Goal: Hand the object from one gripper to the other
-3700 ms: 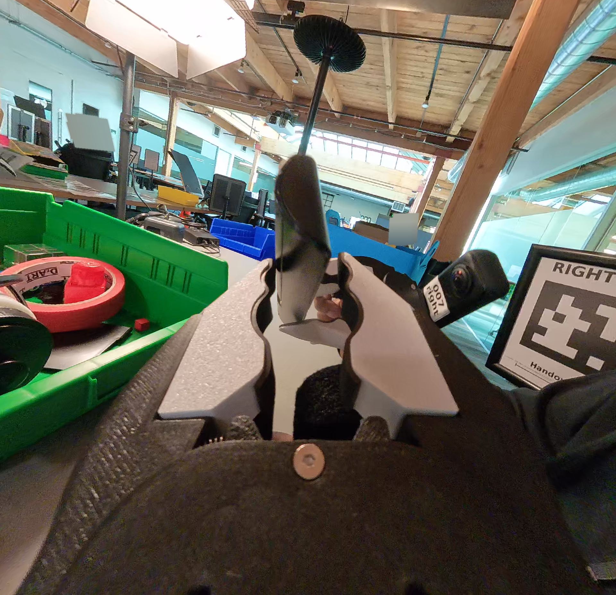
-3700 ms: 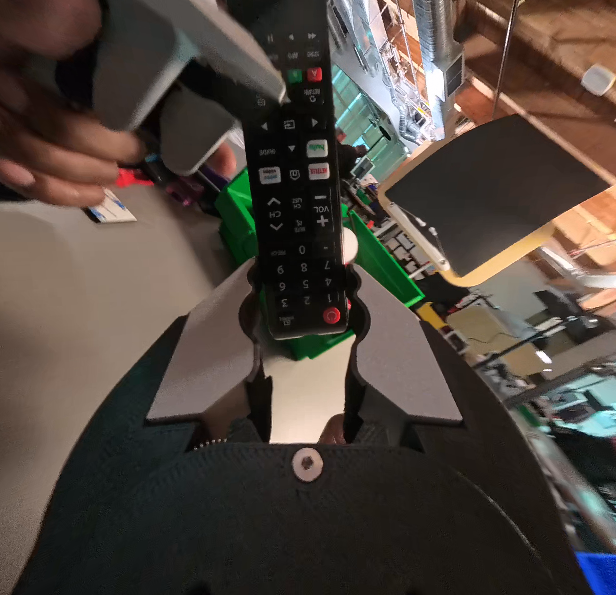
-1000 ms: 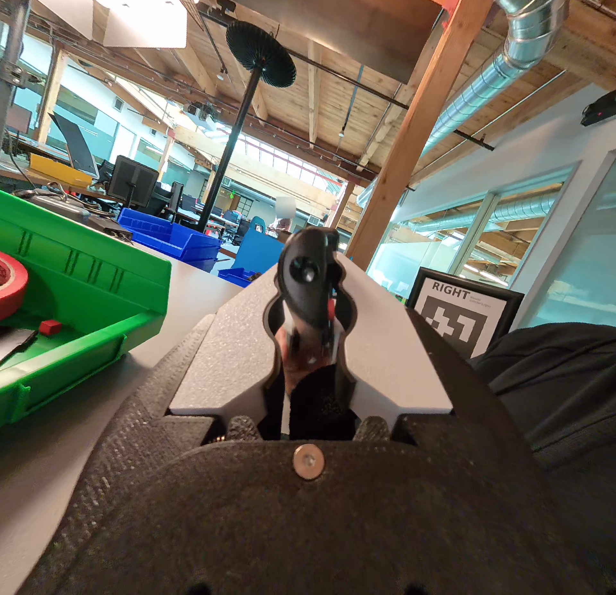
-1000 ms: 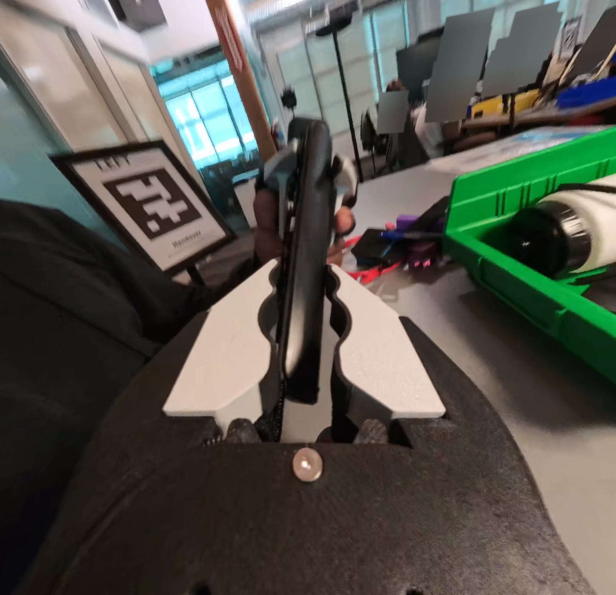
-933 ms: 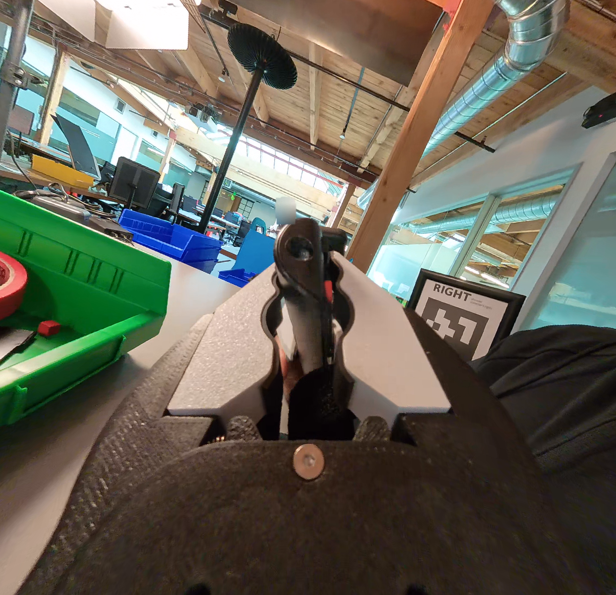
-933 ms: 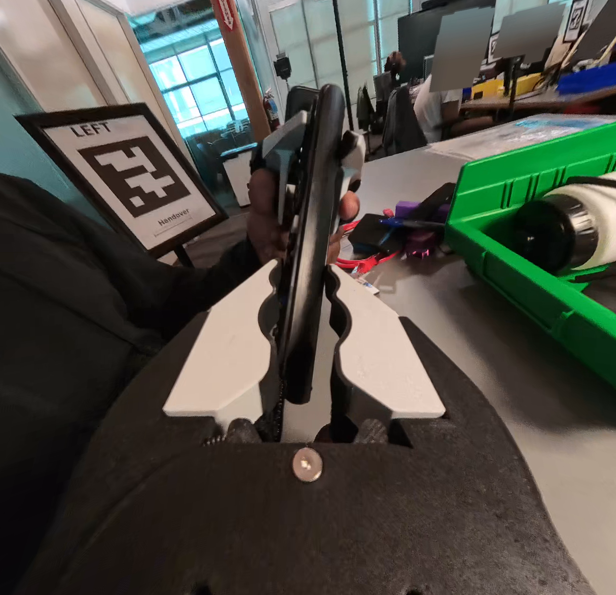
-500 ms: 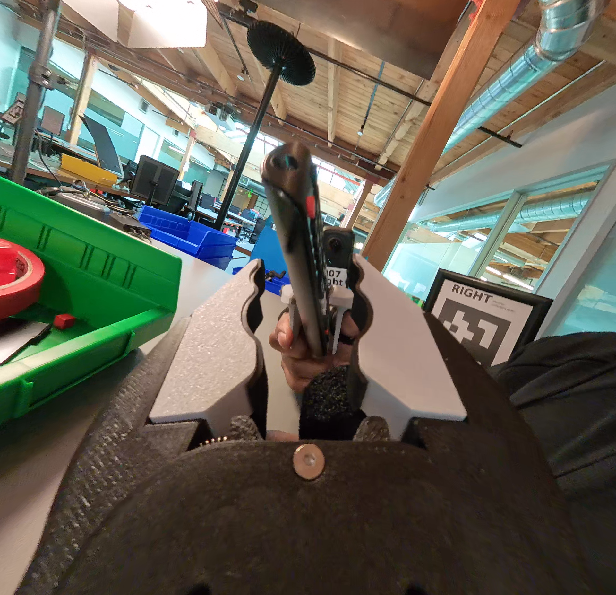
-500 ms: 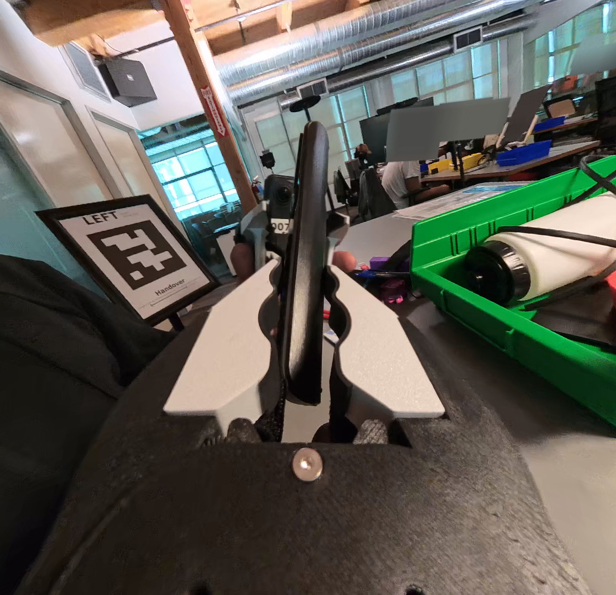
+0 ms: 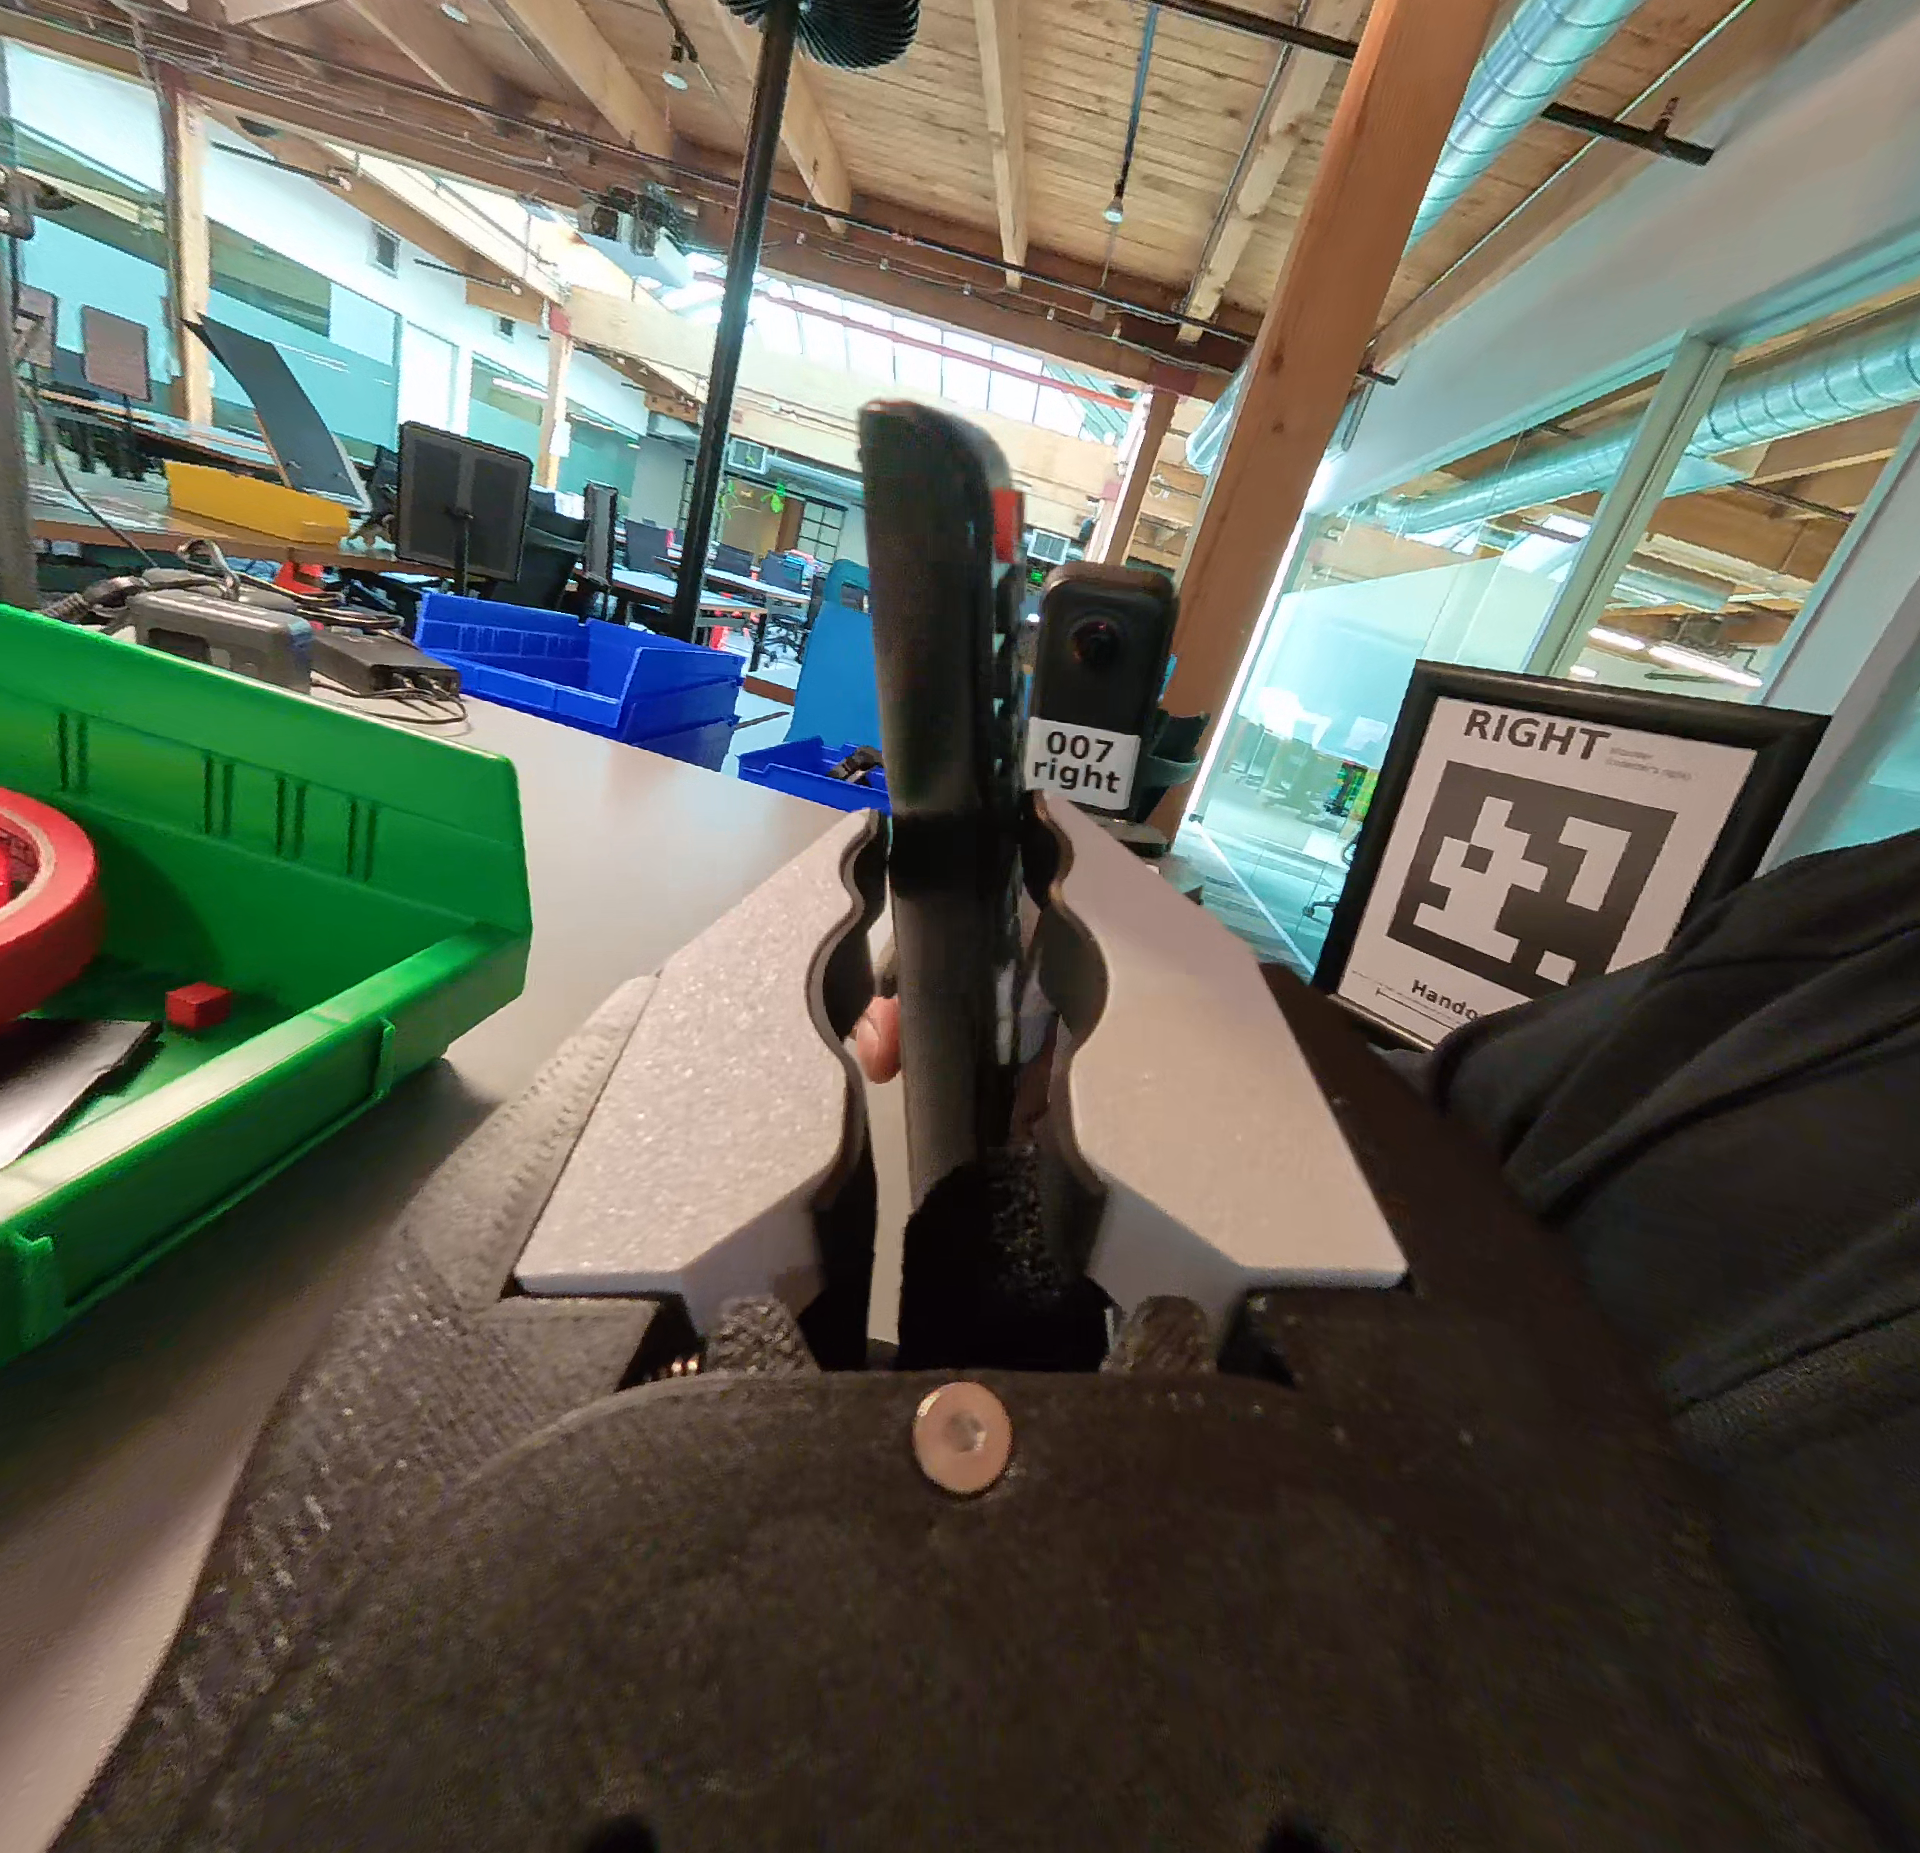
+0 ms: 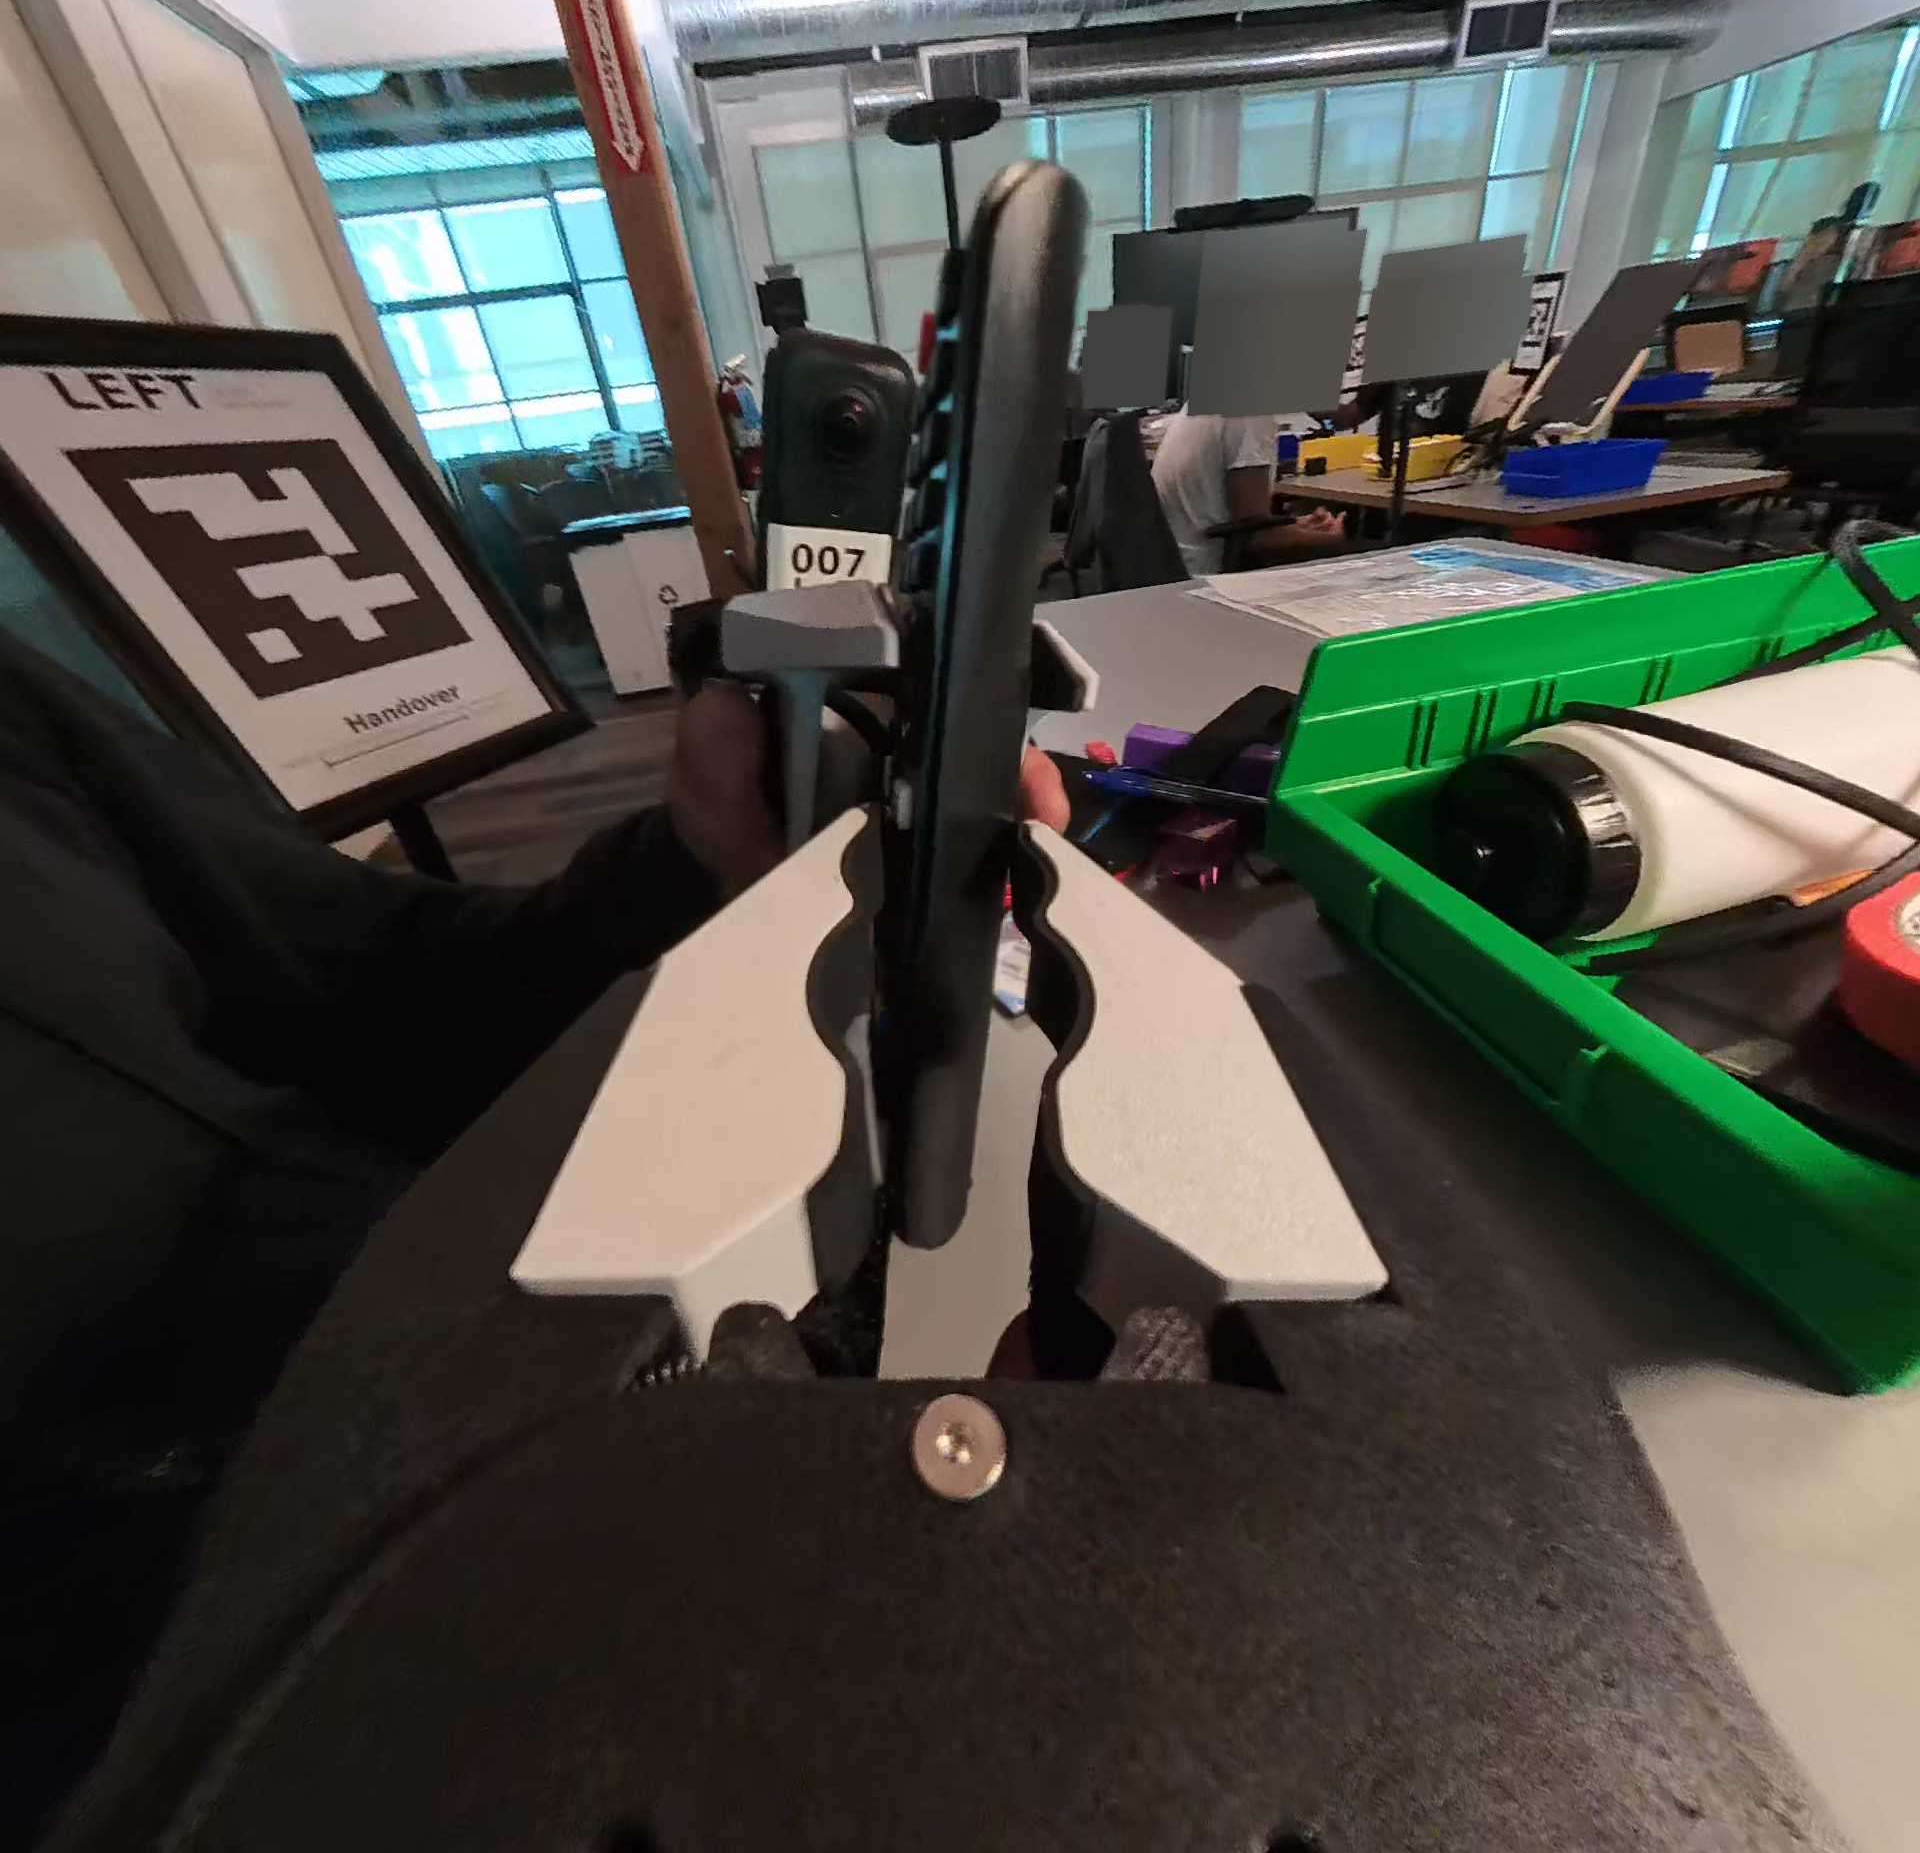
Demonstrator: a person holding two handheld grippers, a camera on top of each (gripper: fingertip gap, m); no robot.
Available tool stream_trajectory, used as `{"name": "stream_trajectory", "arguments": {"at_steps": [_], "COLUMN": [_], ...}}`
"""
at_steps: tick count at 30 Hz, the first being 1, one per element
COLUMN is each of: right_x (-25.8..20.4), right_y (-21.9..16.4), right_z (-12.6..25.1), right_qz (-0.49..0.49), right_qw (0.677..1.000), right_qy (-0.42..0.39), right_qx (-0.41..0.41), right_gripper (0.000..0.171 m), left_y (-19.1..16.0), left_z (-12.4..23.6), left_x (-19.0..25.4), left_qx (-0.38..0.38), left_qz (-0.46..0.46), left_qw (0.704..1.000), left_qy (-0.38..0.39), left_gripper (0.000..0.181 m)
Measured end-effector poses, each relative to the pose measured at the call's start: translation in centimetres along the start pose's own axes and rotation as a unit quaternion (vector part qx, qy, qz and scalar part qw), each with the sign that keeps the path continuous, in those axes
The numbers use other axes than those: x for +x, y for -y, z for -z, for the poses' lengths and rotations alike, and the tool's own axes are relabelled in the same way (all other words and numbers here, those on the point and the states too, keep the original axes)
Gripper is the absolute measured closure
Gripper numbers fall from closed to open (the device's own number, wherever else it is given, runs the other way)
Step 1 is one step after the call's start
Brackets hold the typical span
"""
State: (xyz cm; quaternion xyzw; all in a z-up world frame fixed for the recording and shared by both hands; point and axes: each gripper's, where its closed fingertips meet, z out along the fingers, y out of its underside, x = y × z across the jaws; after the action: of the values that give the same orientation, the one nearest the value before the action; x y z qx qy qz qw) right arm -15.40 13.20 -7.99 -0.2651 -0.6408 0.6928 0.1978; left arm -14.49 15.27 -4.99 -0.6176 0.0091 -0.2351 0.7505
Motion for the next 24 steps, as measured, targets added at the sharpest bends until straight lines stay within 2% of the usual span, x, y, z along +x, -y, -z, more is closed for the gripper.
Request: {"name": "stream_trajectory", "arguments": {"at_steps": [2, 5, 6, 8, 10, 12, 16, 18, 21, 24], "right_x": [0.1, 0.1, 0.3, 0.3, 0.2, 0.6, 0.8, 0.5, 0.1, -0.1], "right_y": [-0.1, 0.1, 0.8, 1.4, 1.2, 0.9, 0.4, 0.4, 1.4, 1.5], "right_z": [0.0, -0.1, 0.1, 0.5, 0.5, 0.4, 0.2, 0.2, 0.3, 0.5], "right_qz": [0.001, 0.006, 0.007, 0.004, 0.000, 0.016, 0.039, 0.036, 0.036, 0.049], "right_qw": [1.000, 1.000, 1.000, 0.999, 0.999, 0.999, 0.999, 0.999, 0.998, 0.998], "right_qy": [-0.003, -0.007, -0.014, -0.012, -0.007, -0.024, -0.037, -0.029, -0.022, -0.019], "right_qx": [-0.003, 0.003, 0.023, 0.041, 0.036, 0.023, 0.005, 0.009, 0.037, 0.039], "right_gripper": [0.147, 0.145, 0.139, 0.140, 0.148, 0.148, 0.148, 0.148, 0.137, 0.148], "left_y": [-0.1, -0.4, -0.5, -1.0, -1.1, -1.1, 0.8, 1.3, 1.0, -0.2], "left_z": [-0.1, 0.0, 0.0, 0.0, -0.1, -0.2, 0.4, 0.8, 0.8, 0.1], "left_x": [-0.4, -0.3, -0.4, -0.1, -0.1, -0.5, -1.0, -0.7, -0.2, 0.3], "left_qx": [-0.002, -0.013, -0.020, -0.036, -0.038, -0.039, 0.020, 0.029, 0.017, -0.016], "left_qz": [-0.001, -0.012, -0.018, -0.025, -0.030, -0.025, -0.019, -0.014, -0.029, -0.044], "left_qw": [1.000, 1.000, 1.000, 0.999, 0.999, 0.999, 0.999, 0.999, 0.999, 0.999], "left_qy": [0.013, 0.011, 0.014, 0.007, 0.011, 0.020, 0.038, 0.021, 0.011, 0.005], "left_gripper": [0.147, 0.155, 0.156, 0.156, 0.156, 0.155, 0.143, 0.155, 0.157, 0.156]}}
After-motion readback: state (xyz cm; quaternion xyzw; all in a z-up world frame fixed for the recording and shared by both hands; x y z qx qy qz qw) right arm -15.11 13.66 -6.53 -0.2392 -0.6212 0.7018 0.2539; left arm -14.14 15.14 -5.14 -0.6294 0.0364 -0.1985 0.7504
